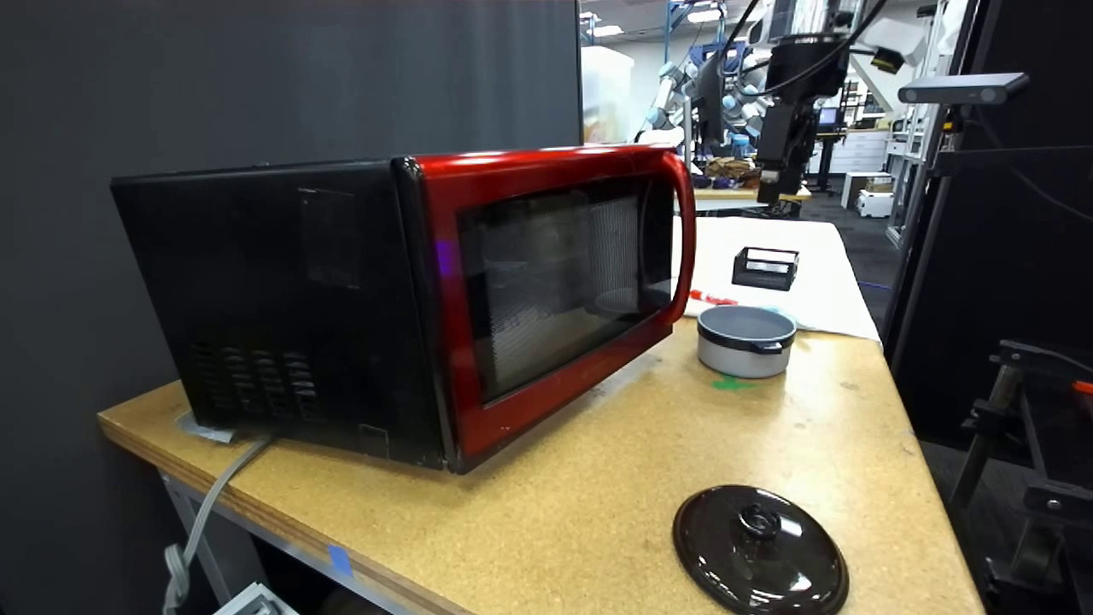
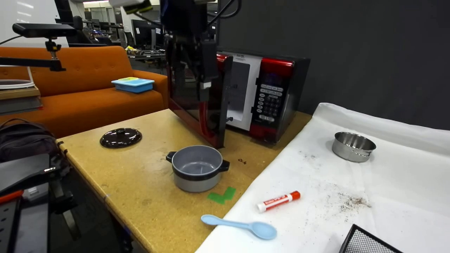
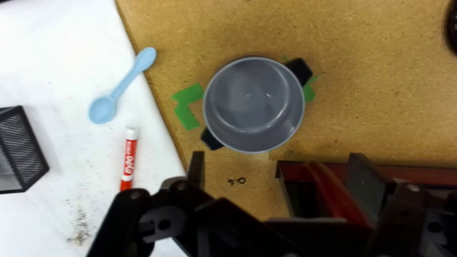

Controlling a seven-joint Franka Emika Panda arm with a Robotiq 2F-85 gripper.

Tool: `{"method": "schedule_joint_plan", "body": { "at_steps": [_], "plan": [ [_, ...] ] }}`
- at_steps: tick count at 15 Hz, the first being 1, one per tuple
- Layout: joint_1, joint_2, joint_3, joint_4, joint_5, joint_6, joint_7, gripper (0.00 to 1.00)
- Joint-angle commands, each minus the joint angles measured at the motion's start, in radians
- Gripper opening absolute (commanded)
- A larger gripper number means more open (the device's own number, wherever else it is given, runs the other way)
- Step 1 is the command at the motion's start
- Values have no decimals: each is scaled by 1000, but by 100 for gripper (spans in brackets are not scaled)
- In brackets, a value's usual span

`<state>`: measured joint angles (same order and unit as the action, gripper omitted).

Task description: Pick the marker from the bowl and put it on the table, then open the microwave and pick the black object and put it in

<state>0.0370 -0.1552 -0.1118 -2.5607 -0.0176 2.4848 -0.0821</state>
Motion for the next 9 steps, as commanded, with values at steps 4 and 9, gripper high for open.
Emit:
{"method": "schedule_joint_plan", "body": {
  "at_steps": [4,9],
  "plan": [
    [-101,33,-1,221,-30,-234,35,100],
    [-80,144,35,423,-20,-339,100,100]
  ]
}}
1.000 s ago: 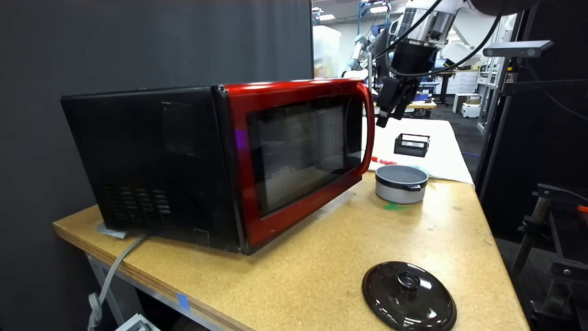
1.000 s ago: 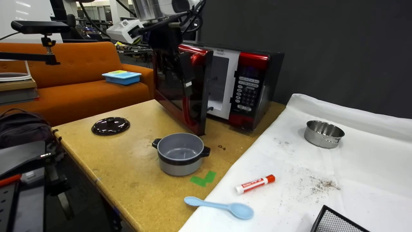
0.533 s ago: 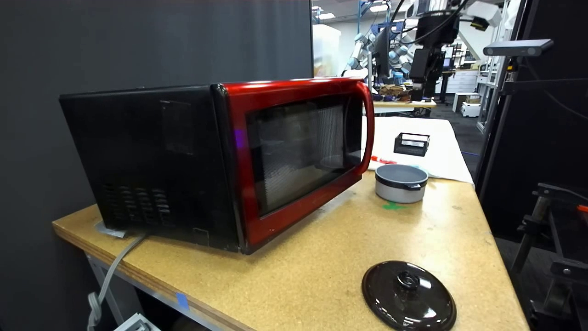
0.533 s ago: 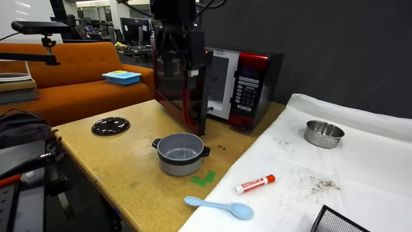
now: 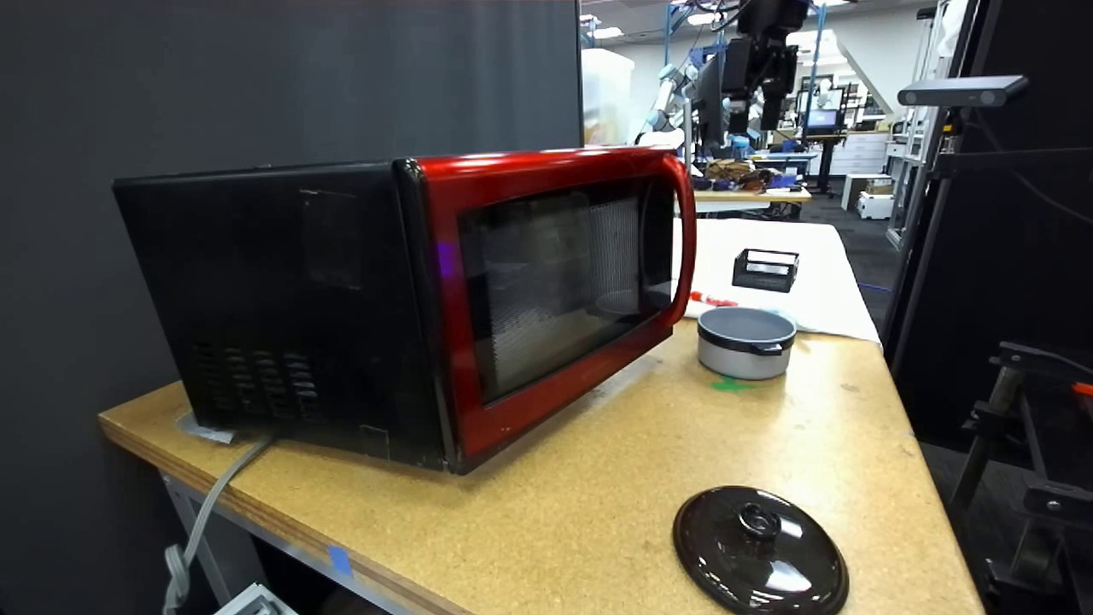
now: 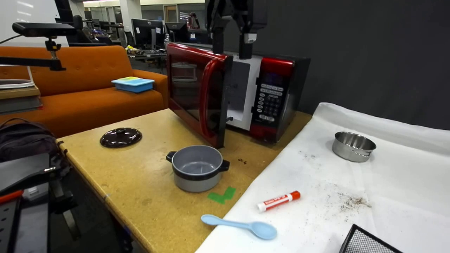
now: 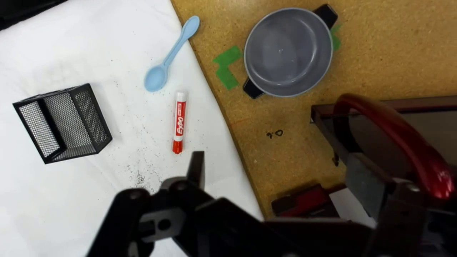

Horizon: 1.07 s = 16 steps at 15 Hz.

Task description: Pick the marker from the bowl and put it on the table, then open the microwave and pick the black object and put it in

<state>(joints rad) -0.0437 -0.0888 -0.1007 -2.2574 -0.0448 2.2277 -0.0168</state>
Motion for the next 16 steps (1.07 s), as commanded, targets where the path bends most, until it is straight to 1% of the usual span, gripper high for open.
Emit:
{"method": "schedule_joint_plan", "body": {
  "at_steps": [1,6,7,8,11,12,15,16],
  "plan": [
    [4,98,32,158,11,-92,43,100],
    [46,203,85,365,5,-145,118,100],
    [54,224,92,402,10,-153,126,75],
    [63,252,101,437,8,-154,139,74],
    [84,342,112,533,10,-160,157,53],
    [89,376,115,560,10,-151,159,48],
    [100,467,115,632,10,-151,158,23],
    [105,496,114,655,8,-161,161,17]
  ]
}}
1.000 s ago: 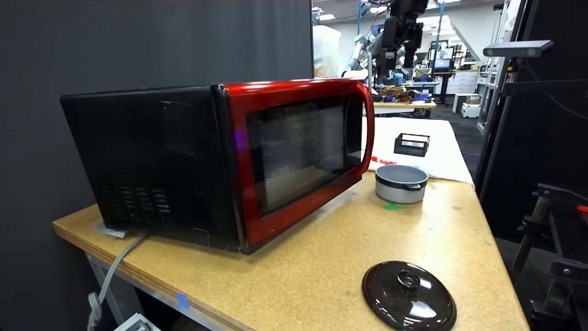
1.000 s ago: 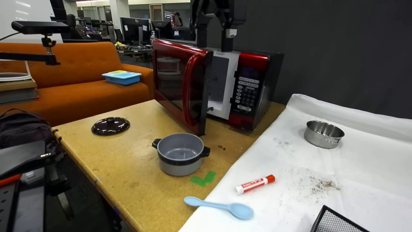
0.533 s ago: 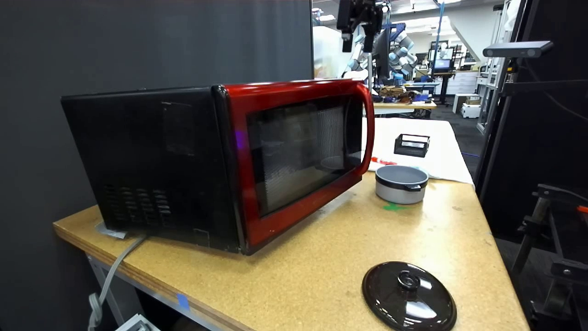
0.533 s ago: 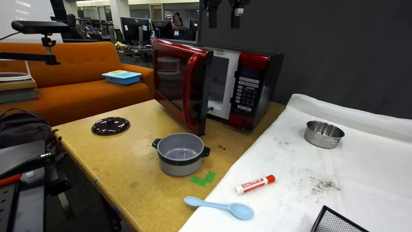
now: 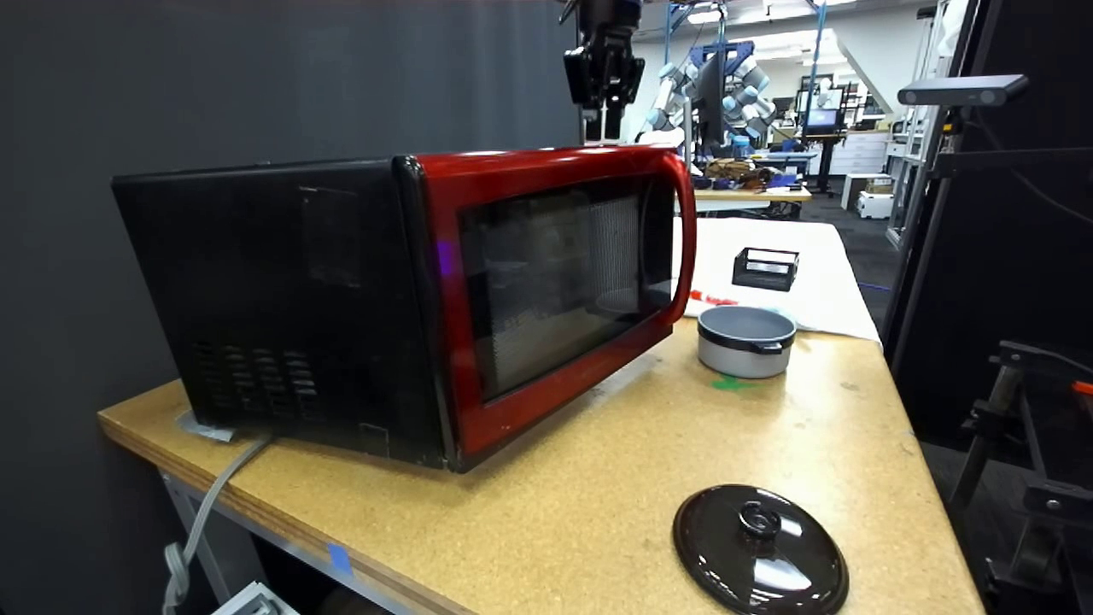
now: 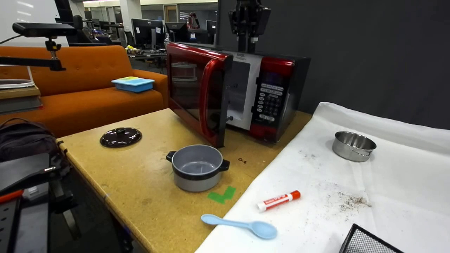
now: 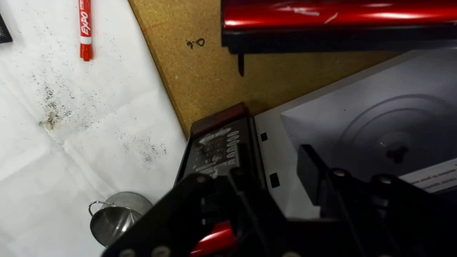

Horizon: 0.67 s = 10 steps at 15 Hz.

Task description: Pick the marker from the bowl and put it on the table, then open the microwave and pick the black object and put it in

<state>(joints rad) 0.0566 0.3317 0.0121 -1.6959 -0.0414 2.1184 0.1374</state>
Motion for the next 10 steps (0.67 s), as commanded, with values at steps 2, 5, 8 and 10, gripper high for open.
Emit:
{"method": "schedule_joint_plan", "body": {
  "at_steps": [2,5,8,10],
  "plan": [
    [11,107,-4,114,-1,-67,15,4],
    [15,97,-8,82,-12,-71,14,0],
    [11,46,-11,8,-16,-64,12,0],
    [5,6,-12,-59,-11,-46,3,0]
  ]
}}
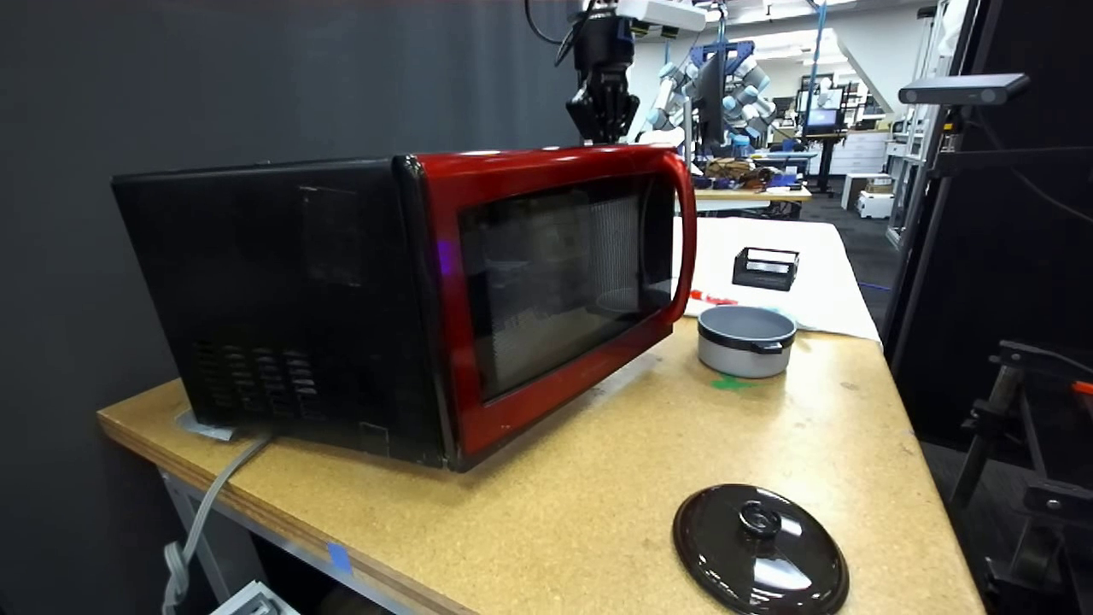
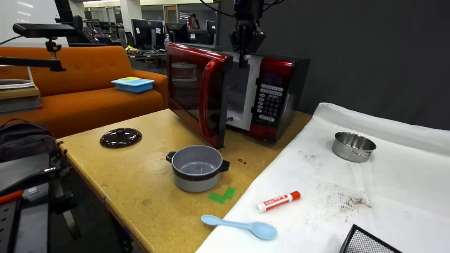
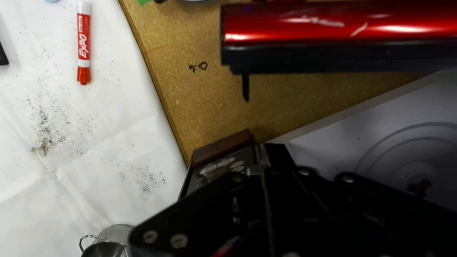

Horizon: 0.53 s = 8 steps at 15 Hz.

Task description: Pick the marker from the bowl and put it on the table, then open the microwave and pick the black object and put it in

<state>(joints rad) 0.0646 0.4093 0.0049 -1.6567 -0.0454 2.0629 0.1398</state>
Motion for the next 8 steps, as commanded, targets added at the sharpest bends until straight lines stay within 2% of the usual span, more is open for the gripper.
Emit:
{"method": "schedule_joint_plan", "body": {
  "at_steps": [1,8],
  "plan": [
    [-4,-92,-7,-135,-9,17,0,0],
    [-18,-312,-10,-480,-20,83,-19,0]
  ]
}}
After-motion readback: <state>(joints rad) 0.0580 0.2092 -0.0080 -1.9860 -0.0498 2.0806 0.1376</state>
